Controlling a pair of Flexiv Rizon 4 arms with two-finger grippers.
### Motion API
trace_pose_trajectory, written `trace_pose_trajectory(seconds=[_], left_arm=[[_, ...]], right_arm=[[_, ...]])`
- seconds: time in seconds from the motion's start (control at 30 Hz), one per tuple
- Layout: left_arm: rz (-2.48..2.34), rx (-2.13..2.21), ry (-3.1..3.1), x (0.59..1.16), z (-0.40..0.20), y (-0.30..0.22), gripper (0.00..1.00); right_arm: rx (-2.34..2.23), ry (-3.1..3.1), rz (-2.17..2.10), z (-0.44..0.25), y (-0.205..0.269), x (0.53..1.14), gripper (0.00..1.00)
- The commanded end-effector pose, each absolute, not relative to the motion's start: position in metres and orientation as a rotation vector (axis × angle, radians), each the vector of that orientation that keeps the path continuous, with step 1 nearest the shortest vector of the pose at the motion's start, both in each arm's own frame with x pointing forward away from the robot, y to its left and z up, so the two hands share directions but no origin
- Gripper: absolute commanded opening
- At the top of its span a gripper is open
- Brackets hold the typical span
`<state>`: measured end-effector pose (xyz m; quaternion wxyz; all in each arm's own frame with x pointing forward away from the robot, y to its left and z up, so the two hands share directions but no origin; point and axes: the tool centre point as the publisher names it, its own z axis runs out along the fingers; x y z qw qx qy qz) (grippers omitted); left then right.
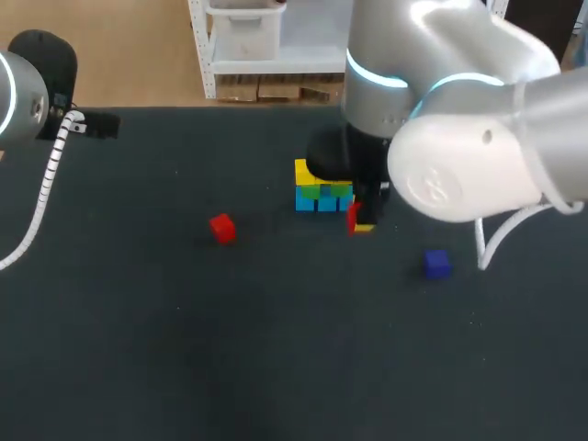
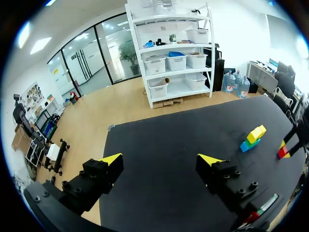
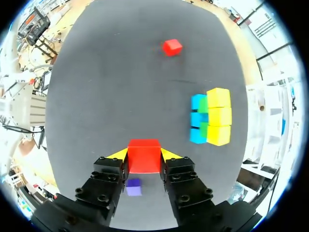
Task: Place the blue cubes, place green cubes on the blue cubes, place the yellow cubes on the green cubes, then place the red cubes on the yellow cubes, and place purple cube on the red cubes.
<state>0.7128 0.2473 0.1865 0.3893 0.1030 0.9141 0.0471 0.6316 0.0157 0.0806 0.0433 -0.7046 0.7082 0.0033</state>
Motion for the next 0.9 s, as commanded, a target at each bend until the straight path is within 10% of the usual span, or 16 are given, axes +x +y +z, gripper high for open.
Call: trace_pose_trajectory(seconds=[0.03,0.9], left_arm=[[0.116,0.265,2.324,0.712,0.187,0.248,1.00],[0.116,0.265,2.324,0.712,0.187,0.248,1.00]], right_arm=[[-2.144,2.192,0.008,0.087,0.019,0.659,0.00],[-2.074,2.302,-0.061,0.092,0.027,0.737,0.00]])
